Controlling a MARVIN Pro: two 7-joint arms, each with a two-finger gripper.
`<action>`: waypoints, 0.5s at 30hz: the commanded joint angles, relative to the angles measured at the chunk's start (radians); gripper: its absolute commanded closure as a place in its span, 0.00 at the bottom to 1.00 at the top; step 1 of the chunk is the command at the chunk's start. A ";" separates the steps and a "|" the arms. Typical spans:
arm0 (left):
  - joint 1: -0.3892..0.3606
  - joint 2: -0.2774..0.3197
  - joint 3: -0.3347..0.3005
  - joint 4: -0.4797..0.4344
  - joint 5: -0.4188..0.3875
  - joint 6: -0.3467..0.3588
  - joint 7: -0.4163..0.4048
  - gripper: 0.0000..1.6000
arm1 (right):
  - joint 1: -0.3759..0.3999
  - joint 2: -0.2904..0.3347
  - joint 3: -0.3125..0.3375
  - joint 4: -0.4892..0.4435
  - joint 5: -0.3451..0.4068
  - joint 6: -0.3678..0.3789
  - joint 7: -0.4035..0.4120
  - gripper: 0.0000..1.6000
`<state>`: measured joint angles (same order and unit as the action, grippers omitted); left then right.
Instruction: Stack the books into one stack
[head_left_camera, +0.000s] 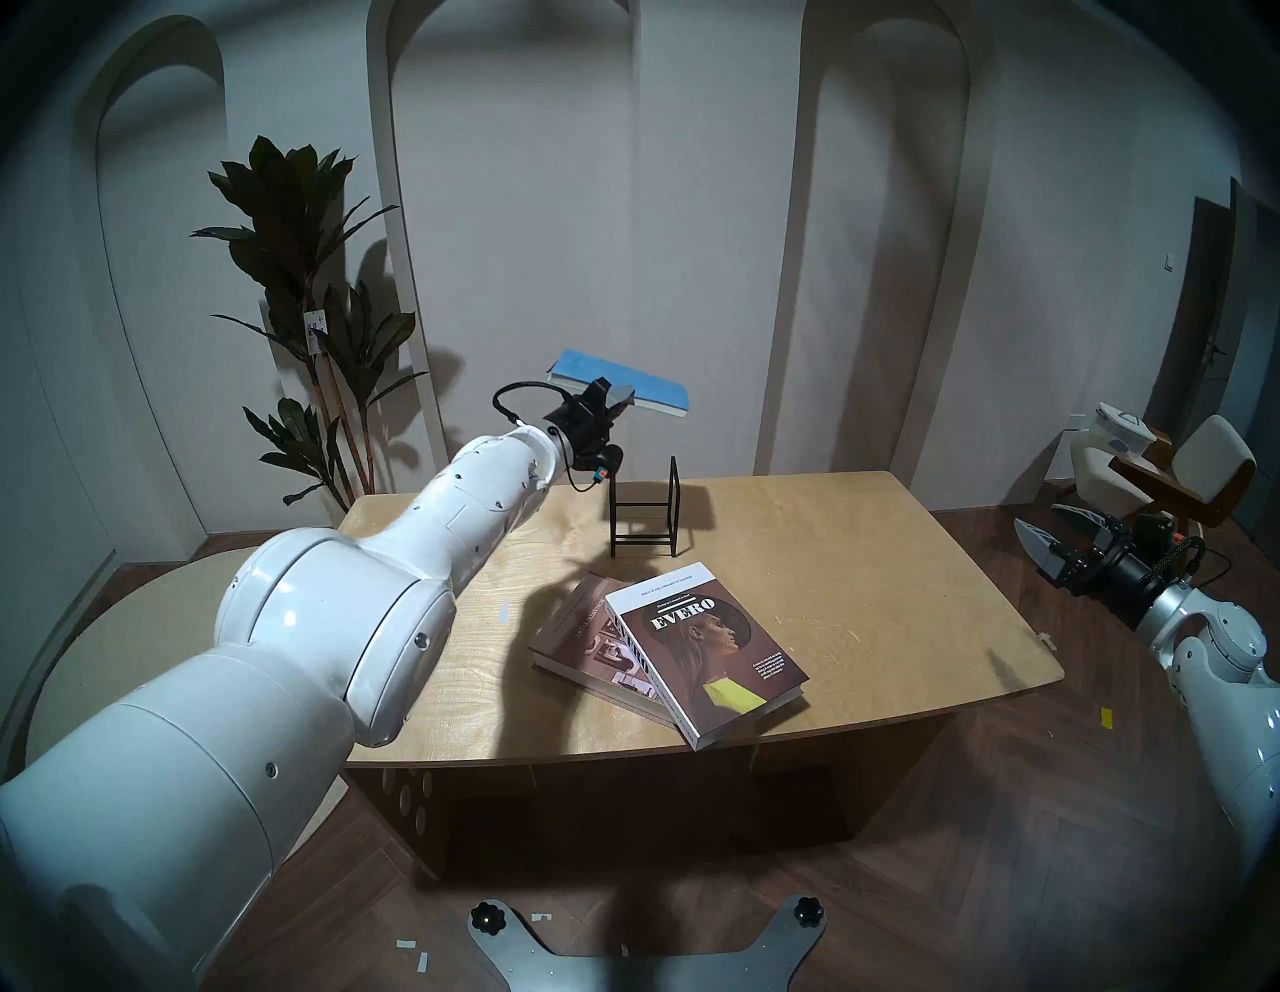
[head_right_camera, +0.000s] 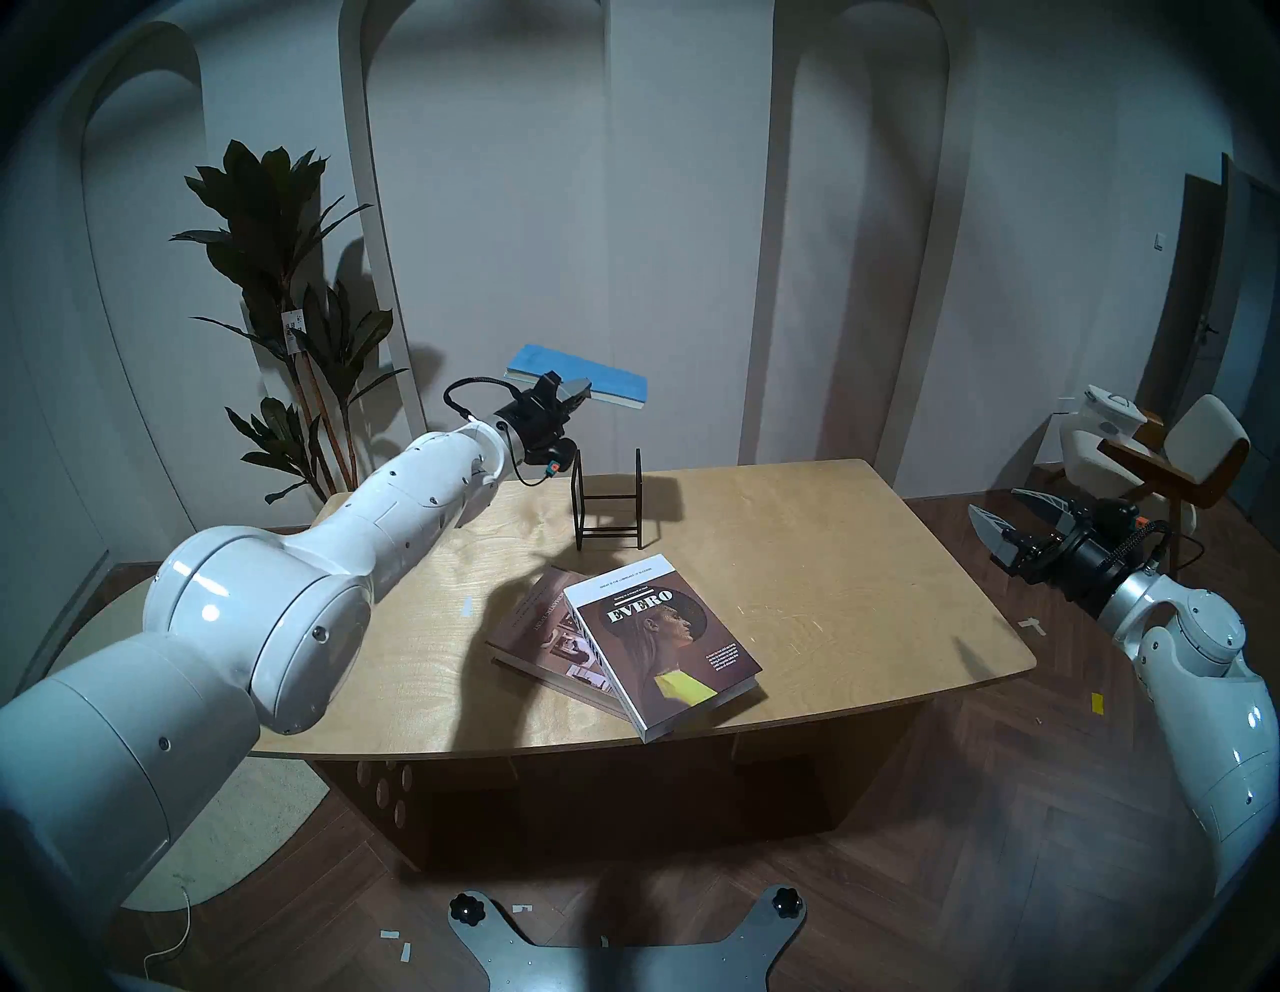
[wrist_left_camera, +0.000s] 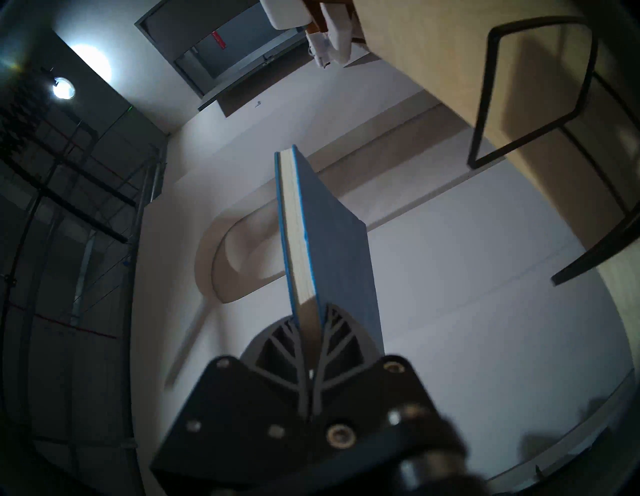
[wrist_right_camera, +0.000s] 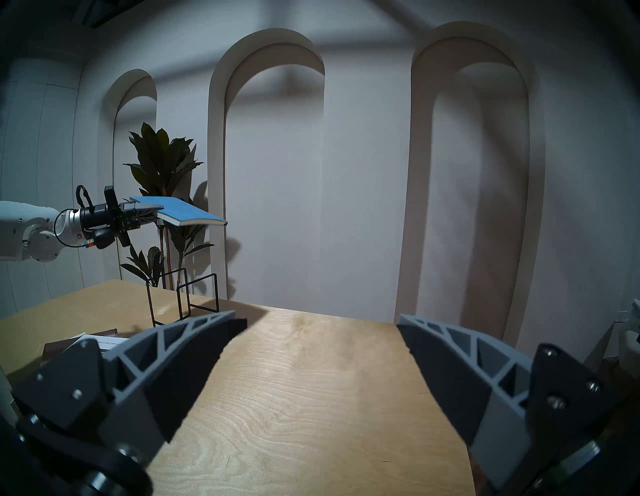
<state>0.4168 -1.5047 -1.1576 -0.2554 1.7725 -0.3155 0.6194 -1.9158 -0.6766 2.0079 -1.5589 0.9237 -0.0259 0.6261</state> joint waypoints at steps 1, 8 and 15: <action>-0.099 0.085 -0.061 -0.059 -0.048 -0.026 0.066 1.00 | 0.007 0.004 0.009 -0.008 0.001 -0.005 0.001 0.00; -0.082 0.181 -0.092 -0.090 -0.063 -0.088 0.119 1.00 | 0.007 0.004 0.009 -0.007 0.001 -0.005 0.001 0.00; -0.027 0.263 -0.112 -0.120 -0.069 -0.145 0.166 1.00 | 0.007 0.004 0.009 -0.007 0.001 -0.006 0.001 0.00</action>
<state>0.3864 -1.3483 -1.2443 -0.3160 1.7195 -0.4209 0.7265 -1.9152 -0.6765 2.0070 -1.5583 0.9237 -0.0259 0.6261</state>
